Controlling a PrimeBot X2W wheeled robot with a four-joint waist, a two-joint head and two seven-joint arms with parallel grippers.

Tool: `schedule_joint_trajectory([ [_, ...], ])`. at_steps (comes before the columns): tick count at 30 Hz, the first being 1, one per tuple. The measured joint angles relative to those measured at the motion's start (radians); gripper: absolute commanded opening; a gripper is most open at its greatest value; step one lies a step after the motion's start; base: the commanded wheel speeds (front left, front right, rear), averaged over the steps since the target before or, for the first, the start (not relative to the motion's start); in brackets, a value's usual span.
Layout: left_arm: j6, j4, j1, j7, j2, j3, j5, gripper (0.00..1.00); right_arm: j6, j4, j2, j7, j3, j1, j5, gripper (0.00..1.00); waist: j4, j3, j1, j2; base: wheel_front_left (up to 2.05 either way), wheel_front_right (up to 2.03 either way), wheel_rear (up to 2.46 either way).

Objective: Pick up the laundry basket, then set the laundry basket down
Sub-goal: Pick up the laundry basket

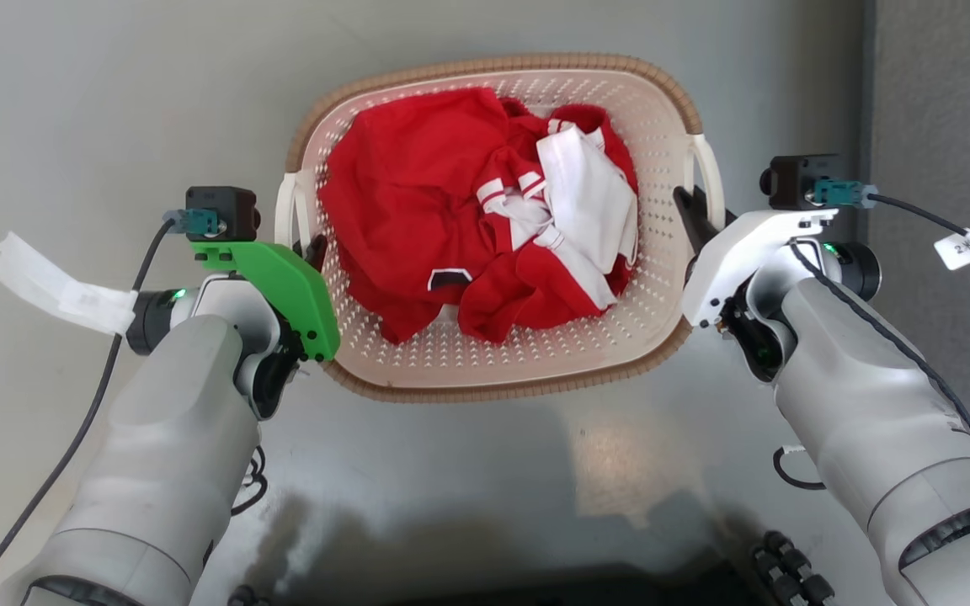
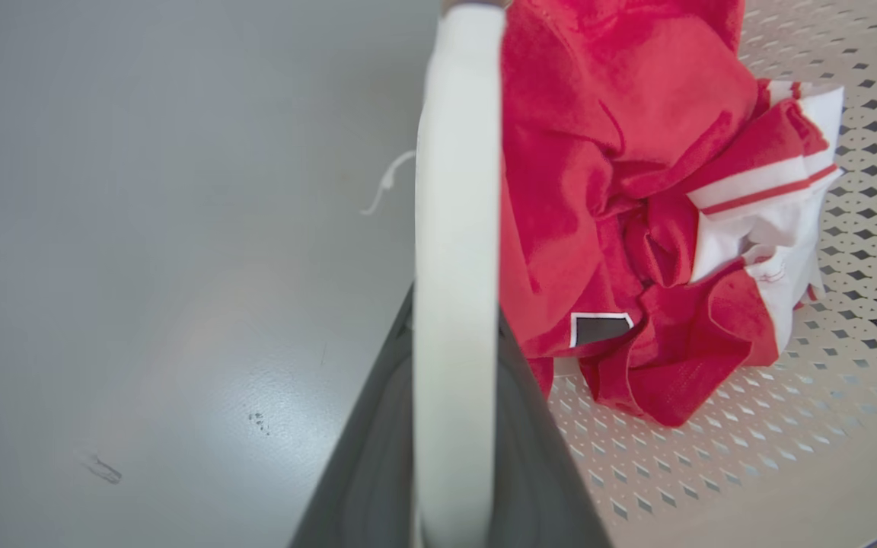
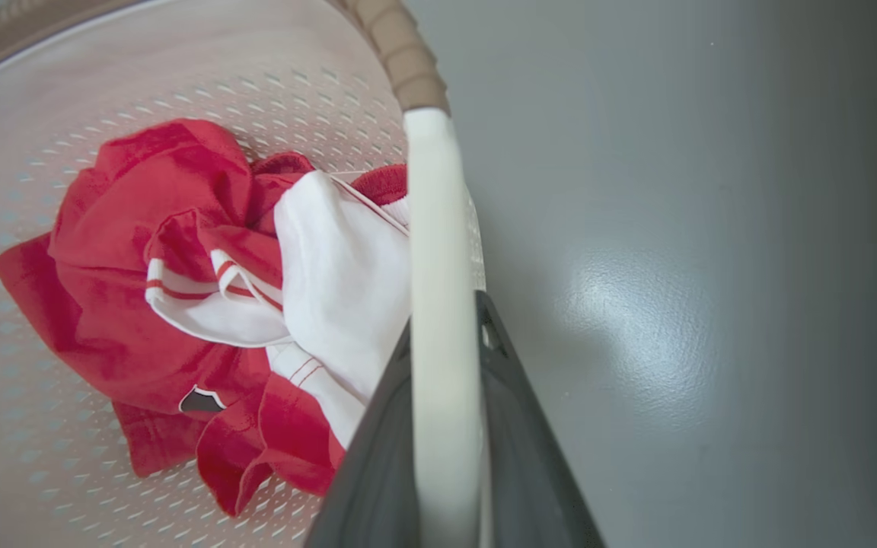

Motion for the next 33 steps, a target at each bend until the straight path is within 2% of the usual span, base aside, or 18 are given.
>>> schedule_joint_trajectory([
  [19,0.000,0.021,0.085,0.102,0.006,-0.042,-0.122,0.00,-0.002,0.060,0.005,0.175,0.090,0.003,0.072,0.00,-0.010,-0.251,-0.0001,0.0000,0.00,0.00,0.00],
  [33,0.000,0.022,0.180,0.177,0.010,-0.081,-0.189,0.00,0.000,0.119,0.016,0.287,0.117,0.063,0.126,0.00,-0.021,-0.442,-0.0001,0.0000,0.00,0.00,0.00],
])
